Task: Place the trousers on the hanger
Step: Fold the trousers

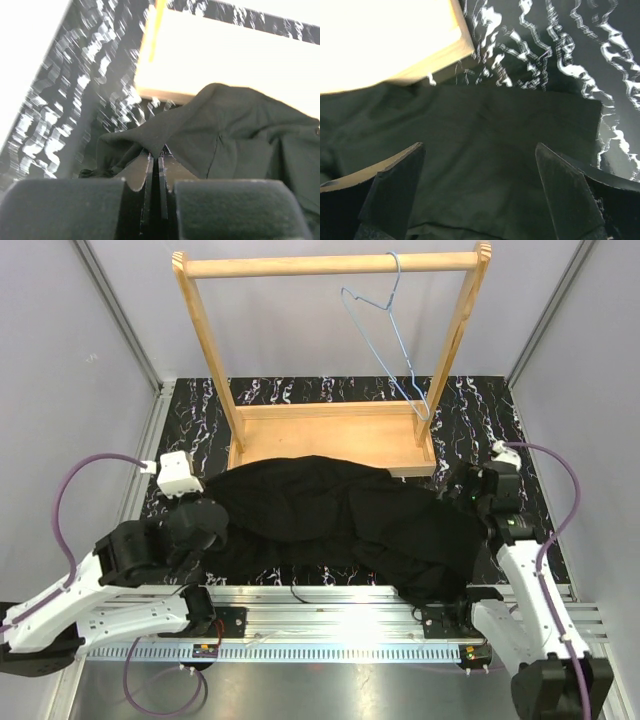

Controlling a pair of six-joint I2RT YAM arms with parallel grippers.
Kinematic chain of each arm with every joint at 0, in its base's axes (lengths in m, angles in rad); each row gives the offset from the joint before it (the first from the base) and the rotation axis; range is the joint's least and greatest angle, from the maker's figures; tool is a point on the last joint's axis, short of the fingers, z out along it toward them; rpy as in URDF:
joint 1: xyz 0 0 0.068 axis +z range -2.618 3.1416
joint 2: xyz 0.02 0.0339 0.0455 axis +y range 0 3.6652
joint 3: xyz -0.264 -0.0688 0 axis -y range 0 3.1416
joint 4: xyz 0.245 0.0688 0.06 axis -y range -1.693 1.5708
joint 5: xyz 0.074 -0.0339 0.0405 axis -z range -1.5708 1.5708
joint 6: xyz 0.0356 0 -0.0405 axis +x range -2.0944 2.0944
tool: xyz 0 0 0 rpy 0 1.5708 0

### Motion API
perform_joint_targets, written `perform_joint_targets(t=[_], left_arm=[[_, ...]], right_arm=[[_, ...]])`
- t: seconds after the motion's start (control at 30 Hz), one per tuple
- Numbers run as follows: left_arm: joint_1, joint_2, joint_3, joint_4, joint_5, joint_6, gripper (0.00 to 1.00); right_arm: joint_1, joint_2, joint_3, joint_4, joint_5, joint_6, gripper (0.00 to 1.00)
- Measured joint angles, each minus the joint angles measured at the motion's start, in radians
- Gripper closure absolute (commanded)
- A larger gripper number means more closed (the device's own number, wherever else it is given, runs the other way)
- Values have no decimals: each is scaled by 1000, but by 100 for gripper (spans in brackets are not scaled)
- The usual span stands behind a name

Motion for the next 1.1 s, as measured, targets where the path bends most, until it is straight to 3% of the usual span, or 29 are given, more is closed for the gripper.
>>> perform_joint_targets(t=[0.3, 0.53, 0.7, 1.1], left_arm=[[40, -65, 37, 129, -195, 356, 100], [64, -232, -167, 430, -293, 655, 100], [69, -307, -306, 529, -311, 755, 100], [72, -571, -357, 629, -354, 824, 100]], right_arm=[[302, 269, 15, 19, 152, 19, 3], [494, 311, 17, 18, 252, 101, 2], [506, 375, 32, 19, 301, 143, 0], [435, 654, 171, 42, 369, 181, 0]])
